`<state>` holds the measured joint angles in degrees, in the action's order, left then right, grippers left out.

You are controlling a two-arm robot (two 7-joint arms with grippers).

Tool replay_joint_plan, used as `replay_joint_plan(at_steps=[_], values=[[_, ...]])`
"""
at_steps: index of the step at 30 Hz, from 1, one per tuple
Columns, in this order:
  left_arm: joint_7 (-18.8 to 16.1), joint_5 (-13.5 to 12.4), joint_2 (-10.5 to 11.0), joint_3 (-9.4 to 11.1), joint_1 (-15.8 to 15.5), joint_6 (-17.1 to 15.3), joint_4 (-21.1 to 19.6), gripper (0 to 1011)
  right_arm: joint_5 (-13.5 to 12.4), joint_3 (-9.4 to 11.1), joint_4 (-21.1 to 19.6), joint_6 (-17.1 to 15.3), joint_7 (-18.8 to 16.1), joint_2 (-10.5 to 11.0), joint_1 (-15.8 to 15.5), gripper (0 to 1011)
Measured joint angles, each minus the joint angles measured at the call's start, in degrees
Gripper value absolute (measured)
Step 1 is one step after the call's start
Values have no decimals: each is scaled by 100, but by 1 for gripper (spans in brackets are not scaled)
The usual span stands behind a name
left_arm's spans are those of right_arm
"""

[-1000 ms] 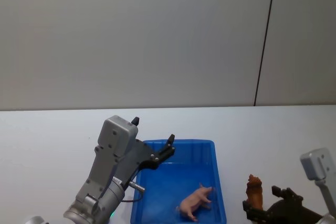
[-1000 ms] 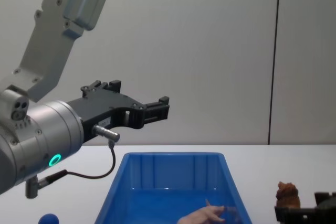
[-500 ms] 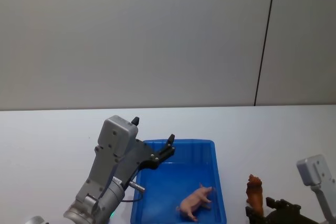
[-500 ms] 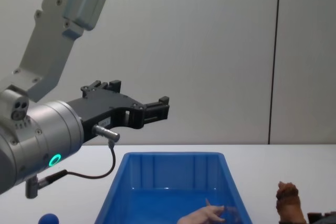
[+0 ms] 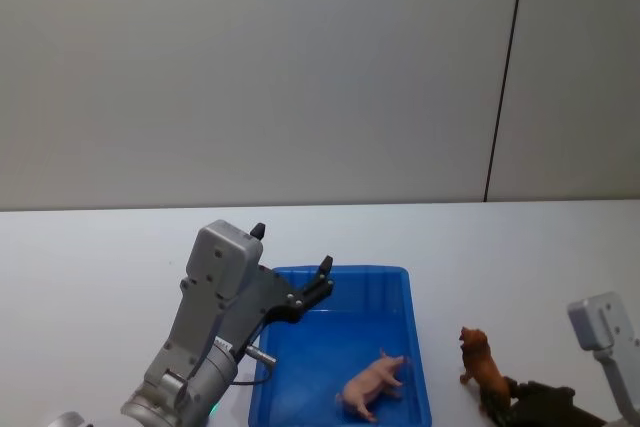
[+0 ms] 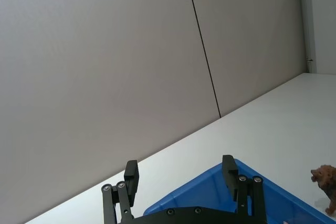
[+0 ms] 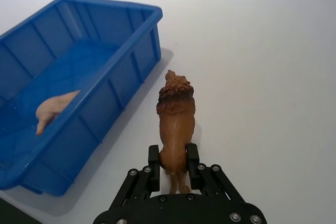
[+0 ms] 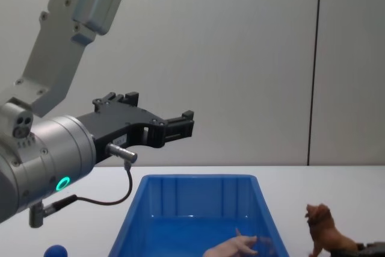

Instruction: Pick up the two dolls from the table and place them into the box.

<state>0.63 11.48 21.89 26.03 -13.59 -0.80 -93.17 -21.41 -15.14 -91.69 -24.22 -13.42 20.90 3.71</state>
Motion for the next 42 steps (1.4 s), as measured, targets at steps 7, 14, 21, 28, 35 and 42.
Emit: replay_joint_plan(at_steps=[7,14,21,28,35,42], values=[[0,0,0,0,0,0,0,1002,35,32,-153,160,111,14,-1,287],[0,0,0,0,0,0,0,1001,105,68,-354,341,165,12,82,287],[0,0,0,0,0,0,0,1002,158,83,-497,407,-15,-67,330,287],[0,0,0,0,0,0,0,1002,223,17,-379,324,-404,-272,732,287],[0,0,0,0,0,0,0,1002,304,-125,49,125,-774,-578,1199,287],[0,0,0,0,0,0,0,1002,396,-313,707,6,-1077,-908,1622,461]])
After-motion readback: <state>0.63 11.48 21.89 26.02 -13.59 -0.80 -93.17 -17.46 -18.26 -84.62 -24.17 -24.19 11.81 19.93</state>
